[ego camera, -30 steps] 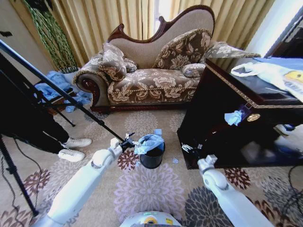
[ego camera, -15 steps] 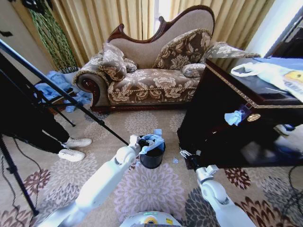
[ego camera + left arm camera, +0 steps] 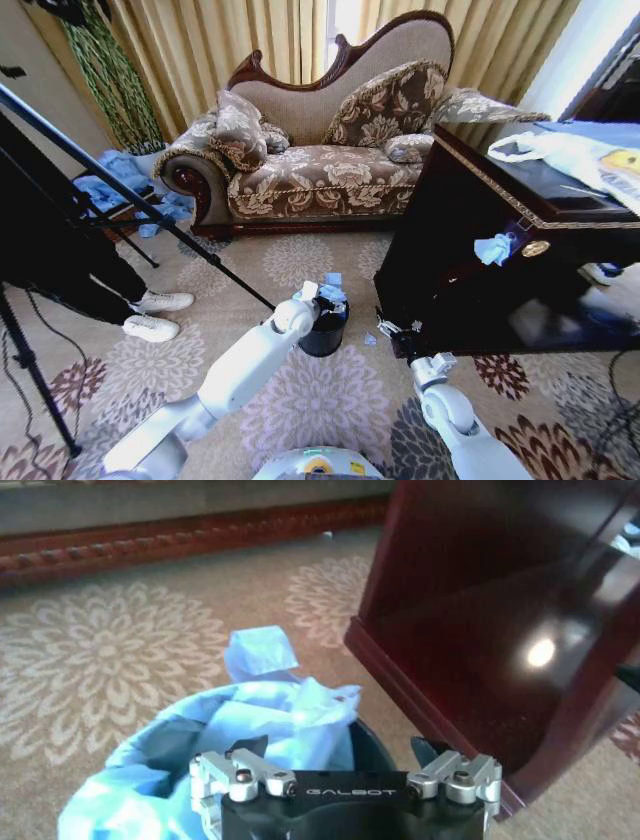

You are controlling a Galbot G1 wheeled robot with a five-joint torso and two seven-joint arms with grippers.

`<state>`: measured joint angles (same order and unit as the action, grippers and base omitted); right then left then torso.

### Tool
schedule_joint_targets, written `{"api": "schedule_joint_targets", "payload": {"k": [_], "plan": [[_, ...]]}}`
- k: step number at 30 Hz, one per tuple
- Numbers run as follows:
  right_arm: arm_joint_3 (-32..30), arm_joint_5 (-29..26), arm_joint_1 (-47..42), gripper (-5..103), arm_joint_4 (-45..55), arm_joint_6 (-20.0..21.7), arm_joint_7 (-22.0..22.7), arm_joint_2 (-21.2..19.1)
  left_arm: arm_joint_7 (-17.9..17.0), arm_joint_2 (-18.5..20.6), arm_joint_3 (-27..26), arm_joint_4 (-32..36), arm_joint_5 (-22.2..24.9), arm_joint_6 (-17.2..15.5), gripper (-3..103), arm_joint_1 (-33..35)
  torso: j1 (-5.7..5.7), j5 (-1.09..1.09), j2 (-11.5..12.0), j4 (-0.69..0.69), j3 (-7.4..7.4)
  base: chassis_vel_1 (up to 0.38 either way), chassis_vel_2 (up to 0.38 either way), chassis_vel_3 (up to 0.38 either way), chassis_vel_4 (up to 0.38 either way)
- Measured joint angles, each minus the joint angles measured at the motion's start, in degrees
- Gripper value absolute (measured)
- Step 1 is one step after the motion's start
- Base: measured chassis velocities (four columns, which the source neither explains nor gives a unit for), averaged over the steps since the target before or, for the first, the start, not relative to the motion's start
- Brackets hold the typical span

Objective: Place a garbage bag over the trash bin.

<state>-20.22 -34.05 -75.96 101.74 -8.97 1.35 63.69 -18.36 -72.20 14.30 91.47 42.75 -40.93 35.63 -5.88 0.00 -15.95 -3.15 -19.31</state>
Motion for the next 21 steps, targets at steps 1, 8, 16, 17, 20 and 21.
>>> {"api": "schedule_joint_targets", "payload": {"k": [1,8,16,17,20,21], "plan": [[-0.1,0.0,0.3,100,-0.3,-0.1,0.0,0.0,-0.4,0.0,0.4,0.4,0.0,-0.8,98,0.3,0.0,0.0,0.0,0.0,0.0,0.0,0.0,0.0,0.0],[0.1,-0.3,1.0,100,-0.7,-0.1,0.2,-0.5,-2.1,0.0,1.0,-0.1,-0.3,-1.4,94,1.1,0.0,-0.01,0.0,0.0,0.0,0.0,0.0,0.0,0.0],[0.4,-0.3,1.4,100,-1.8,-0.2,0.2,-0.8,-3.4,0.5,0.5,-0.2,-0.4,-1.4,76,1.5,0.0,0.0,0.0,0.0,0.0,0.0,0.0,0.0,0.0],[0.5,-0.2,1.5,100,-1.9,-0.2,0.2,-0.8,-3.5,0.5,0.4,-0.2,-0.4,-1.4,76,1.6,0.0,0.0,0.0,0.0,0.0,0.0,0.0,0.0,0.0],[0.6,-0.2,1.6,100,-2.1,-0.2,0.2,-0.8,-3.8,0.6,0.2,-0.6,-0.5,-1.4,59,2.0,0.0,-0.01,0.0,0.0,0.0,0.0,0.0,0.0,0.0],[0.6,-0.2,1.6,100,-2.1,-0.2,0.2,-0.8,-3.8,0.6,0.2,-0.6,-0.5,-1.4,59,2.0,0.0,-0.01,0.0,0.0,0.0,0.0,0.0,0.0,0.0]]}}
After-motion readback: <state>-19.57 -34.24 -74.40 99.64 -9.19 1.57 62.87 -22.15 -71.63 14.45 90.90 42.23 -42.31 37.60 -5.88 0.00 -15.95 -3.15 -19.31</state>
